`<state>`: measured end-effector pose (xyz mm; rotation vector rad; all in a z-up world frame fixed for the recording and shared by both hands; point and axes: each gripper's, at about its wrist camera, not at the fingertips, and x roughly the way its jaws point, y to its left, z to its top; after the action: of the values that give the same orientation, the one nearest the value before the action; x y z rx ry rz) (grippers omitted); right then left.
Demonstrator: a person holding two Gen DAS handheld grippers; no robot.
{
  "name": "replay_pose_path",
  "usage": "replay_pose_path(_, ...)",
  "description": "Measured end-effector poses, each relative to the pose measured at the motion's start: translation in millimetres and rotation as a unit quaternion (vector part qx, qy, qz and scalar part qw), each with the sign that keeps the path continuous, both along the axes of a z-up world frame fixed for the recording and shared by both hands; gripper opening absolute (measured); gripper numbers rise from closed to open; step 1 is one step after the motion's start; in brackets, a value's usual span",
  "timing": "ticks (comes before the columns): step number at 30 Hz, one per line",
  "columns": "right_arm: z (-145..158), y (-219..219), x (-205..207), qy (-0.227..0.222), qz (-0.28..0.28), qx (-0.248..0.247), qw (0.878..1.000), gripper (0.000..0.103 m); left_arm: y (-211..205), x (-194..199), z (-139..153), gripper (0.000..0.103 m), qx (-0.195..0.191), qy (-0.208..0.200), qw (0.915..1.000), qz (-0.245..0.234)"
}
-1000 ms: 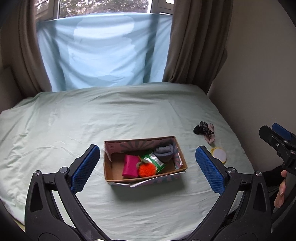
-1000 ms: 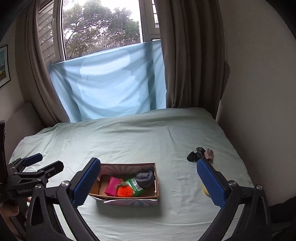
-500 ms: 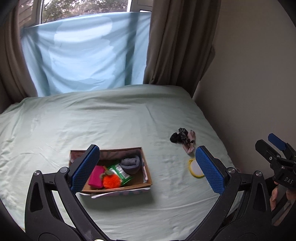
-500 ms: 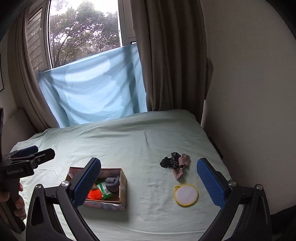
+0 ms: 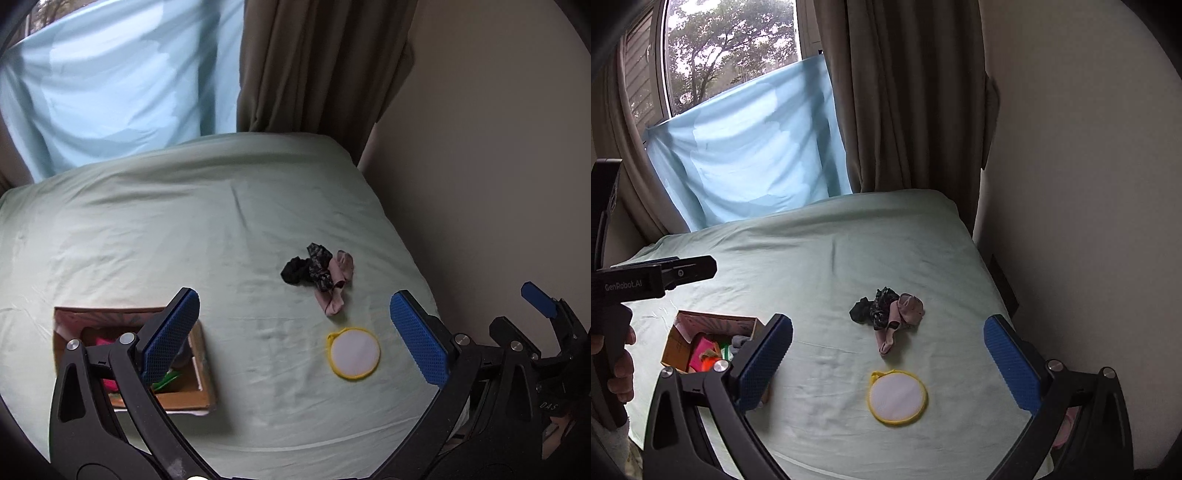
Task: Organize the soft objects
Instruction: 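Grasp the black patterned fabric with the left tool while the right tool grasps the pink fabric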
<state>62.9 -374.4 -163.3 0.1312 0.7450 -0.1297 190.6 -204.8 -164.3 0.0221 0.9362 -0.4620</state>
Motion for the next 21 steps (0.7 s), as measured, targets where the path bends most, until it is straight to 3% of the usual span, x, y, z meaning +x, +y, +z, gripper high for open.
replay_pose_path(9, -80.0, -45.3, 59.8, 0.022, 0.075, -0.012, 0.997, 0.103, -84.7, 67.5, -88.9, 0.101, 0.013, 0.068, 0.9976, -0.004)
replay_pose_path(21, -180.1, -67.9, 129.4, 0.042, 0.160, -0.019, 0.986, 0.103, -149.6, 135.4, -209.8, 0.076, 0.042, 0.125, 0.9909, -0.027)
